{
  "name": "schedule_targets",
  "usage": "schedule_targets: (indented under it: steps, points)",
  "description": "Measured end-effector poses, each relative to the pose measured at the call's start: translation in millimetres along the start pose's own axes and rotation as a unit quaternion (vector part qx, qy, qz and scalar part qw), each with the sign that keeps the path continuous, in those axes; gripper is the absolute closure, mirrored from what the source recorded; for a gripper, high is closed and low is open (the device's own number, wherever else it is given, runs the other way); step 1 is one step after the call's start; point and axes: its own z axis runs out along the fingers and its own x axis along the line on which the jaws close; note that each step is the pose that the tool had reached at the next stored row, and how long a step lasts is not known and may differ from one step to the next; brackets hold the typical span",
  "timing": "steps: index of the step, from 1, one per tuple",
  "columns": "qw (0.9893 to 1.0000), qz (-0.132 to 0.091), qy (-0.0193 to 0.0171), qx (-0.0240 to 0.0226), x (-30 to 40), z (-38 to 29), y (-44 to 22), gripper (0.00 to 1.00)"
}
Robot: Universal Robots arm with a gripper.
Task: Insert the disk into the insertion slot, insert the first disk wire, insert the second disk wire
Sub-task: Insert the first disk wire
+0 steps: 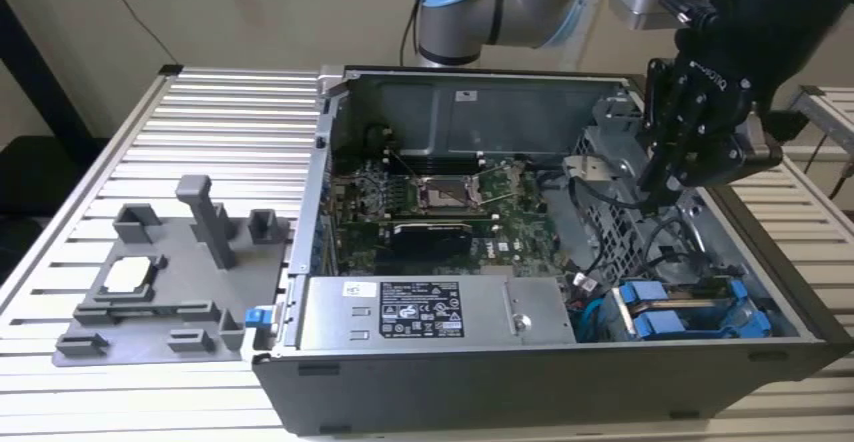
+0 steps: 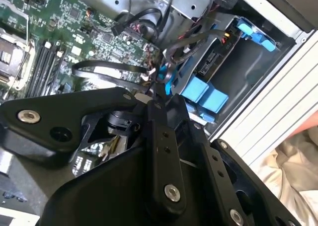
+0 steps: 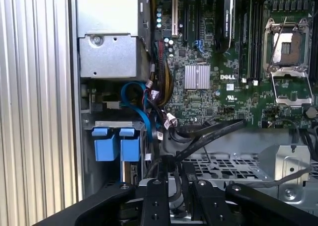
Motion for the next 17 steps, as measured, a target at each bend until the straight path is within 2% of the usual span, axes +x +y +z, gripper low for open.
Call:
schedule_targets:
  steps: [4, 5, 8, 13, 15, 17]
  points:
    - [1.0000, 0.000, 0.0015, 0.0045, -1.9, 1.2, 5.5, 0.74]
    - [1.0000, -0.001, 0.0032, 0.0048, -2.0, 1.4, 6.2, 0.74]
    - [0.9999, -0.002, 0.0112, 0.0057, -2.2, 1.8, 8.4, 0.74]
    - [0.9996, -0.005, 0.0256, 0.0108, -2.5, 2.6, 12.3, 0.74]
    - [0.9995, -0.005, 0.0294, 0.0144, -3.2, 3.0, 15.2, 0.74]
    - [0.9993, -0.005, 0.0308, 0.0198, -4.3, 3.8, 18.8, 0.74]
